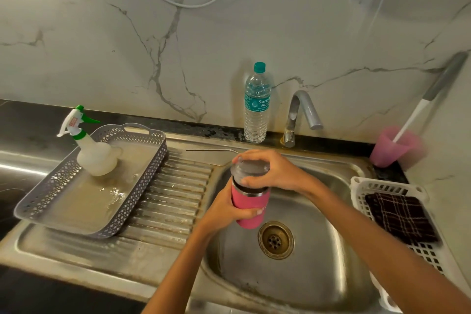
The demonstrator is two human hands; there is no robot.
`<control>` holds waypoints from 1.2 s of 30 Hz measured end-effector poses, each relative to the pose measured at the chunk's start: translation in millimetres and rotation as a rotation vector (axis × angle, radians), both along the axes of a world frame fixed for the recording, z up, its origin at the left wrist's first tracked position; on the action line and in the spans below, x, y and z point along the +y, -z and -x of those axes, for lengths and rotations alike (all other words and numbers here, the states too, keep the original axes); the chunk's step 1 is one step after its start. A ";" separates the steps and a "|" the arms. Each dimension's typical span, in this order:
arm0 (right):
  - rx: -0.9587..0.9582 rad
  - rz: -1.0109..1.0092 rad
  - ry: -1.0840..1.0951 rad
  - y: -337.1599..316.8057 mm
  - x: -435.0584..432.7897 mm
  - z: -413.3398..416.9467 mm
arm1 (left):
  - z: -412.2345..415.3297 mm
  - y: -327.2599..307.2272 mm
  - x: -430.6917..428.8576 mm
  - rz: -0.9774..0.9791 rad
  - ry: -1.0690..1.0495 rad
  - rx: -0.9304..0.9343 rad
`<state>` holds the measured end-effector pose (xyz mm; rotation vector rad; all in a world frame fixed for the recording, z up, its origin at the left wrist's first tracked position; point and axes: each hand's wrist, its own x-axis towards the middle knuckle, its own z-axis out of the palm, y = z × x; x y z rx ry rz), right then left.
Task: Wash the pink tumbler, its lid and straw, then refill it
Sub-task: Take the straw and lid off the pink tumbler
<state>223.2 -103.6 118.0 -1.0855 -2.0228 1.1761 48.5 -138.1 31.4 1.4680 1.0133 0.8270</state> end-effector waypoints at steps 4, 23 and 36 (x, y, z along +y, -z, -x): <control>0.170 0.034 0.195 8.5 14.8 10.5 | 10.8 10.0 -8.5 -0.018 -0.086 0.004; -0.258 -0.075 0.241 141.9 114.7 147.6 | 112.3 16.2 2.0 -0.032 -0.591 -0.096; -0.188 -0.047 0.241 126.6 109.5 131.0 | 106.4 16.1 11.2 -0.059 -0.537 -0.081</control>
